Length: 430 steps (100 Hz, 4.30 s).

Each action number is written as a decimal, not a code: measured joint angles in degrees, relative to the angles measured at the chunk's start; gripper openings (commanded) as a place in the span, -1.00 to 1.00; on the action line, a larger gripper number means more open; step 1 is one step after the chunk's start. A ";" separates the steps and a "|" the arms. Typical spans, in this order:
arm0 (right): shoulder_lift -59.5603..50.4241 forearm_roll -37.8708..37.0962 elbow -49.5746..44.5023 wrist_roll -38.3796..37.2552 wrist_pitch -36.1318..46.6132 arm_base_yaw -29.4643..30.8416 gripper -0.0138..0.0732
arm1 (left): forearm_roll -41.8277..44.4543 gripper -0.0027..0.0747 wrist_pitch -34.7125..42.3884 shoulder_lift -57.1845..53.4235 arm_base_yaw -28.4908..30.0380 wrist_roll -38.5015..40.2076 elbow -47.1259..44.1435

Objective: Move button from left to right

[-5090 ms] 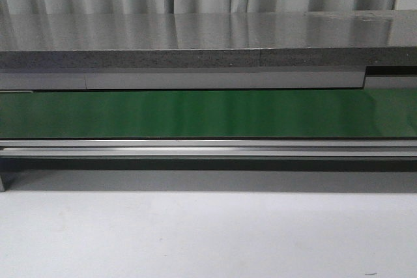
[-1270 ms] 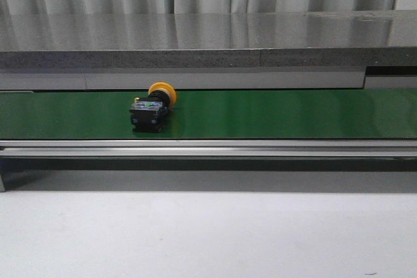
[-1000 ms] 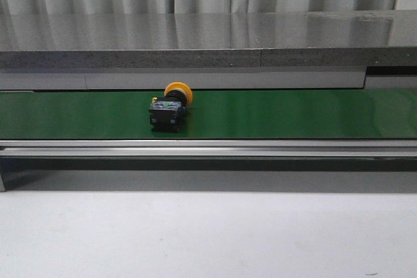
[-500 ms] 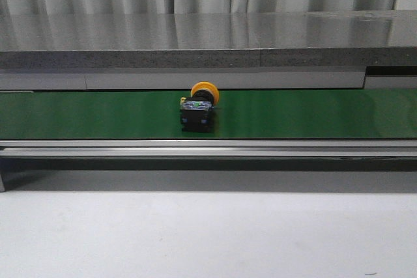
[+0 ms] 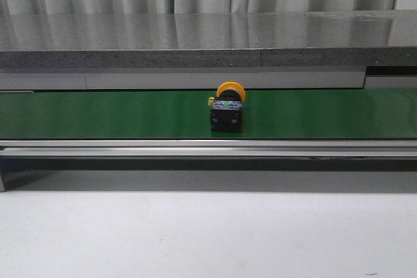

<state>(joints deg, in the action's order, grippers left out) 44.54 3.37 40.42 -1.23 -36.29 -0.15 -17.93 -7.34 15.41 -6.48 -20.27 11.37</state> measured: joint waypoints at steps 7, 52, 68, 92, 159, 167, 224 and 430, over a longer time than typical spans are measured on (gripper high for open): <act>1.98 1.21 0.00 0.00 -0.27 0.00 -0.84 | 0.00 -0.92 0.00 0.00 0.00 0.00 0.00; 5.18 2.03 0.00 0.00 -0.40 0.00 0.03 | 0.00 -0.92 0.00 0.00 0.00 0.00 0.00; 5.18 2.15 0.00 0.00 -0.40 0.00 0.67 | 0.00 -0.92 0.00 0.00 0.00 0.00 0.00; 5.61 4.47 0.00 0.00 1.25 0.00 0.73 | 0.00 -0.92 0.00 0.00 0.00 0.00 0.00; 32.11 6.58 14.15 1.68 2.47 -11.41 0.73 | 0.00 -0.92 0.00 0.00 0.00 0.00 0.00; 35.25 6.58 15.47 2.29 2.59 -11.99 0.73 | 0.00 -0.92 0.00 0.00 0.00 0.00 0.00; 44.62 0.38 16.59 2.76 5.66 -12.04 0.64 | 0.00 -0.92 0.00 0.00 0.00 0.00 0.00; 61.61 -2.95 34.35 15.87 -7.81 26.46 -0.26 | 0.00 -0.92 0.00 0.00 0.00 0.00 0.00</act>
<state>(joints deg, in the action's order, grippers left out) 106.15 0.41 74.77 14.64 -44.10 26.31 -17.93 -7.34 15.41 -6.48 -20.27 11.37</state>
